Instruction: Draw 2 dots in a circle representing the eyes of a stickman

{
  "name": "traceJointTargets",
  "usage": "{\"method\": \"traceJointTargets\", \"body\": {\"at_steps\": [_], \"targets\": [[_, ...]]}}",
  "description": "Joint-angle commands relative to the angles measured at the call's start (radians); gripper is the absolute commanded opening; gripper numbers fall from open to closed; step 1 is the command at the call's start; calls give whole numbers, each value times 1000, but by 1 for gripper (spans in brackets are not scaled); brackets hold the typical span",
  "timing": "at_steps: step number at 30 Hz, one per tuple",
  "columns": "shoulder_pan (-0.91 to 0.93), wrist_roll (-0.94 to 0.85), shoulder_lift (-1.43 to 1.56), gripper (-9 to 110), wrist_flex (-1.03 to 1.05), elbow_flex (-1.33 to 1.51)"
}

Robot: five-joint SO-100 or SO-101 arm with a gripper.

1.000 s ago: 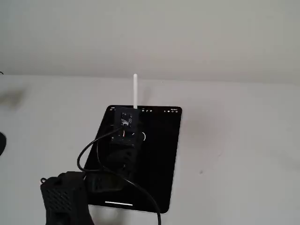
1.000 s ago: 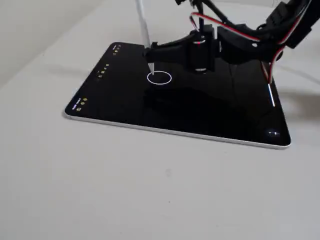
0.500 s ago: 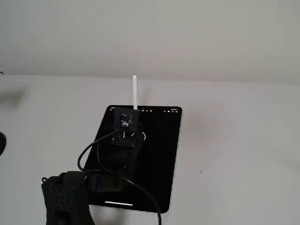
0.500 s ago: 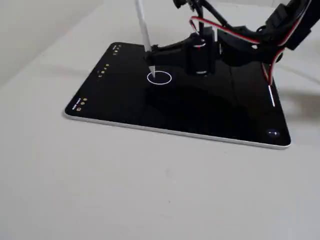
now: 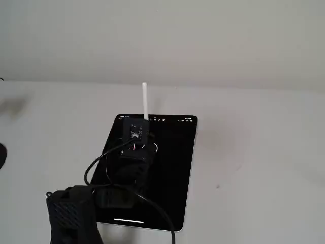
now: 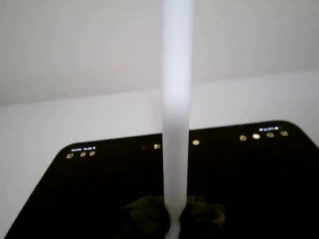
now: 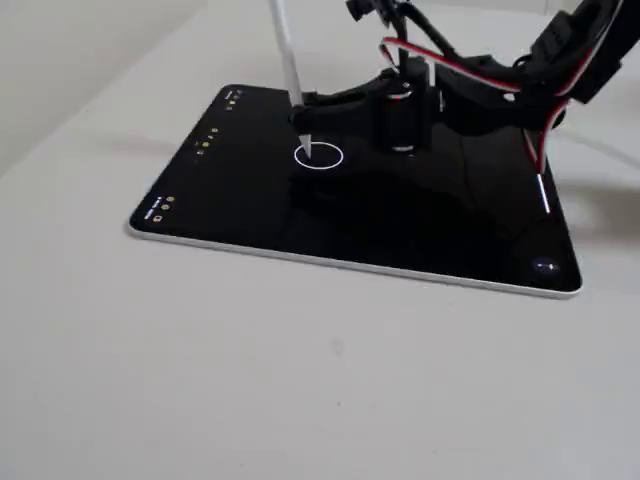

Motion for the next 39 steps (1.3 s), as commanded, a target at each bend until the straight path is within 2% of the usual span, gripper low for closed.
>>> {"method": "traceJointTargets", "body": {"at_steps": [1,11,21,39], "targets": [[-3,-14,6,0,-37,-32],[-3,-6,29,0,-44,-18],[34,186,199,0,15,0],[40,23,163,0,97,2]]}}
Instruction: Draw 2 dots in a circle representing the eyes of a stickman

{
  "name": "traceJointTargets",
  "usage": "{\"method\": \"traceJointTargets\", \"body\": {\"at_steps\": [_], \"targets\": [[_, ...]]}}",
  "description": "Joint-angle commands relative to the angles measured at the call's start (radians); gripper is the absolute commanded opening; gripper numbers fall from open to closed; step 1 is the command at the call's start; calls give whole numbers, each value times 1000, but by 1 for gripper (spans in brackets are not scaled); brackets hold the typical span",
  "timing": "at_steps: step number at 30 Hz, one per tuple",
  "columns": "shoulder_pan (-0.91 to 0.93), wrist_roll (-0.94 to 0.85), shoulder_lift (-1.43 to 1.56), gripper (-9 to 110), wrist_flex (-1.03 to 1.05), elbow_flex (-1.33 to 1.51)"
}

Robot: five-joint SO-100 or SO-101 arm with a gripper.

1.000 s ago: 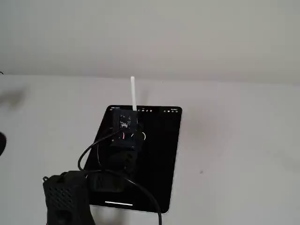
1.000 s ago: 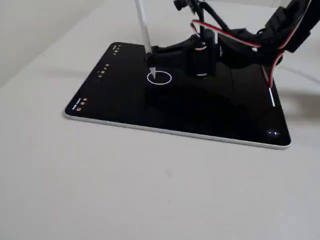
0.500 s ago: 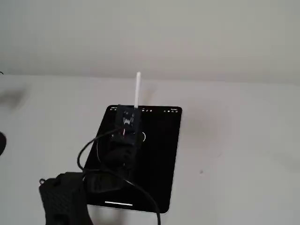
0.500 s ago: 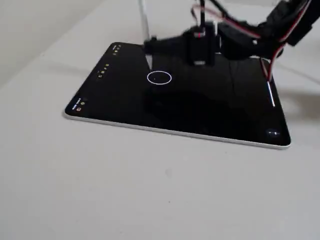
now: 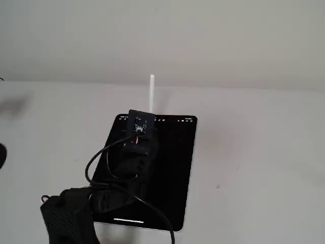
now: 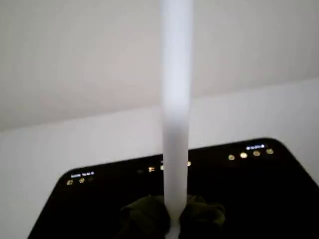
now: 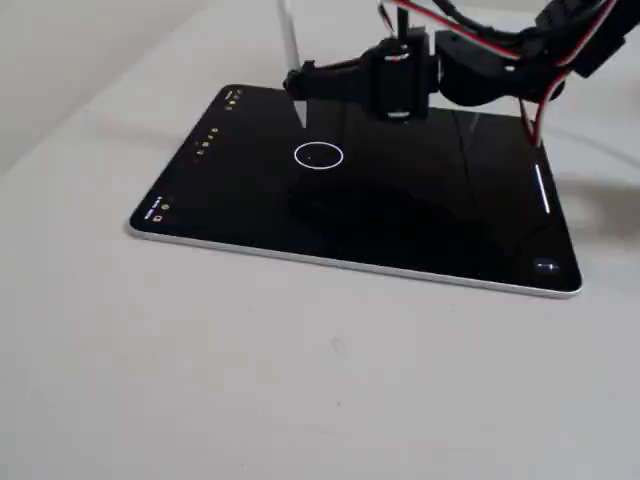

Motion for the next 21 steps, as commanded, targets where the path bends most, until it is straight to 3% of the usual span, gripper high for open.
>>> {"method": "traceJointTargets", "body": {"at_steps": [1,21], "targets": [[12,-32,40,0,2,-3],[2,-92,-3,0,31,9]]}}
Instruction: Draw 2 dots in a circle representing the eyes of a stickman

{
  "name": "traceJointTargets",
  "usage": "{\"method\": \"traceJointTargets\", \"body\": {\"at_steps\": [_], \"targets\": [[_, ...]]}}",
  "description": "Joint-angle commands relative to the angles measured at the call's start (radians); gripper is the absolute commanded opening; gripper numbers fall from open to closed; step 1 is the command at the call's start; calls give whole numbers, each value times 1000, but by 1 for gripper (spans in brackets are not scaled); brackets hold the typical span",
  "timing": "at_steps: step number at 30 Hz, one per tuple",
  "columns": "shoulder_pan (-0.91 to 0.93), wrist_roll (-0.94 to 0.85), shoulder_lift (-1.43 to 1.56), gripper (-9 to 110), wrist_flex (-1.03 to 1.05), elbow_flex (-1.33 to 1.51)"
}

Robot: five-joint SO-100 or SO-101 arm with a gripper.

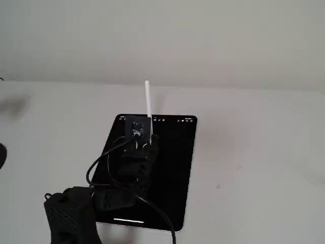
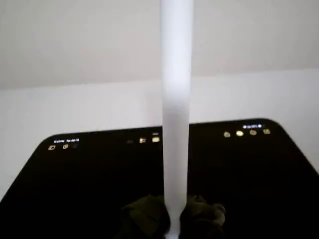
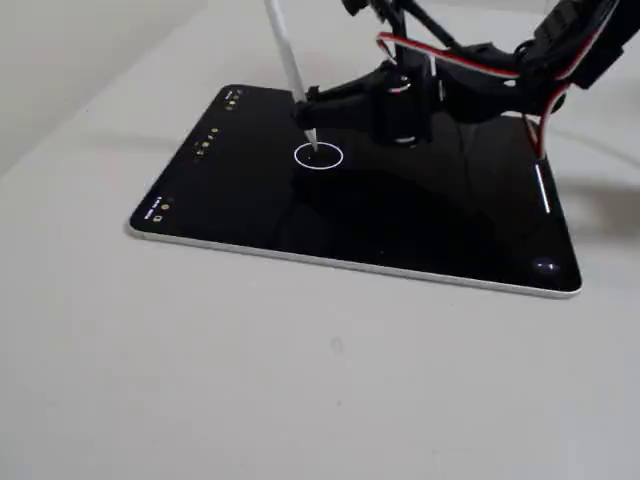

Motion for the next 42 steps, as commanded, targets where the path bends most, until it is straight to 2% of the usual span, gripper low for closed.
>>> {"method": "traceJointTargets", "body": {"at_steps": [1,14,20,23,34,42], "targets": [[-6,-11,0,0,-21,-8],[0,14,25,0,-32,-6],[35,222,169,0,-6,0],[66,344,267,0,84,-12],[43,179,156,0,48,-17],[18,141,77,0,-25,-15]]}}
